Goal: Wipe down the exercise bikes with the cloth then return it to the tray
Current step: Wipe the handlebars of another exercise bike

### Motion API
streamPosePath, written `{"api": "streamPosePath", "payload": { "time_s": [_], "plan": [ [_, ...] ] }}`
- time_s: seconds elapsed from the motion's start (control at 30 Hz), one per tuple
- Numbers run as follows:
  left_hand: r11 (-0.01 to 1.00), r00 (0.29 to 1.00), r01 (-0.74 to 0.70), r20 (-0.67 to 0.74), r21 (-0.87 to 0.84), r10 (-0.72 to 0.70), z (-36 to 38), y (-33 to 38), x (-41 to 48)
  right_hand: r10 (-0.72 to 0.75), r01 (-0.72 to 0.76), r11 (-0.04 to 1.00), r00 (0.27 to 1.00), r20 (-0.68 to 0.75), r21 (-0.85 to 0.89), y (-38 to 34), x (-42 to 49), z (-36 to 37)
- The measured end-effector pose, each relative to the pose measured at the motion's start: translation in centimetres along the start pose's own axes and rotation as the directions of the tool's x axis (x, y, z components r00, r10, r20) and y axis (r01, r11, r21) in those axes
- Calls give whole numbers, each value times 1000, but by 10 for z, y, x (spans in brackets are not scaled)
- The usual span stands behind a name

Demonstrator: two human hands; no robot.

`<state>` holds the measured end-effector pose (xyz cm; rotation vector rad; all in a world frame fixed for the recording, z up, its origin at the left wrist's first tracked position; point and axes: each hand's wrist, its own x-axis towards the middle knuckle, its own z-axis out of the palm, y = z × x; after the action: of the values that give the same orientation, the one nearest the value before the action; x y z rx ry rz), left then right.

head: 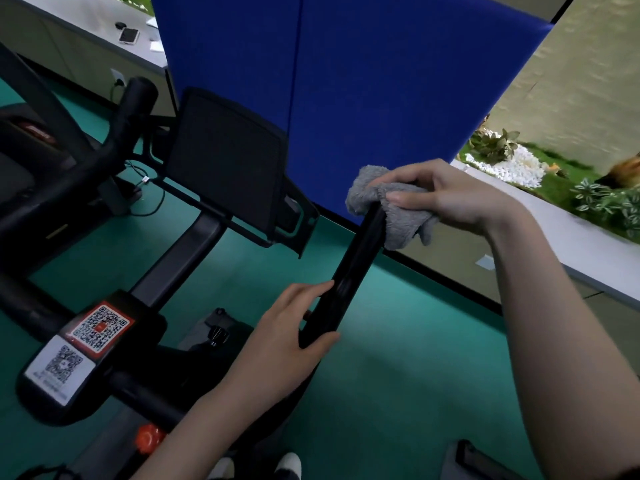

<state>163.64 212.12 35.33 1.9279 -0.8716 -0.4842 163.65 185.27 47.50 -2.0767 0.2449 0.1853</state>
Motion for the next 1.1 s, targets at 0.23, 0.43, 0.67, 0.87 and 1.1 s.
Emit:
{"api": "streamPosePath", "payload": {
  "time_s": [0.23, 0.43, 0.67, 0.87, 1.1],
  "plan": [
    [1000, 1000, -3, 8, -5, 3, 1, 0, 0, -46, 132, 975, 907, -418, 178, 36, -32, 44],
    [1000, 1000, -14, 25, -17, 15, -1, 0, 2, -284, 145, 953, 728, -624, -265, 14, -41, 71],
    [998, 999, -33, 27, -44, 34, -3, -1, 2, -398, 23, 808, 758, -517, -588, -11, -26, 73],
    [997, 1000, -19, -21, -72, 18, -2, 2, 0, -360, -26, 633, 875, -324, -774, -27, -19, 84],
    [997, 998, 9, -57, -77, -13, -6, -1, -11, -255, 57, 567, 961, -110, -821, -23, -32, 141]
  ]
}}
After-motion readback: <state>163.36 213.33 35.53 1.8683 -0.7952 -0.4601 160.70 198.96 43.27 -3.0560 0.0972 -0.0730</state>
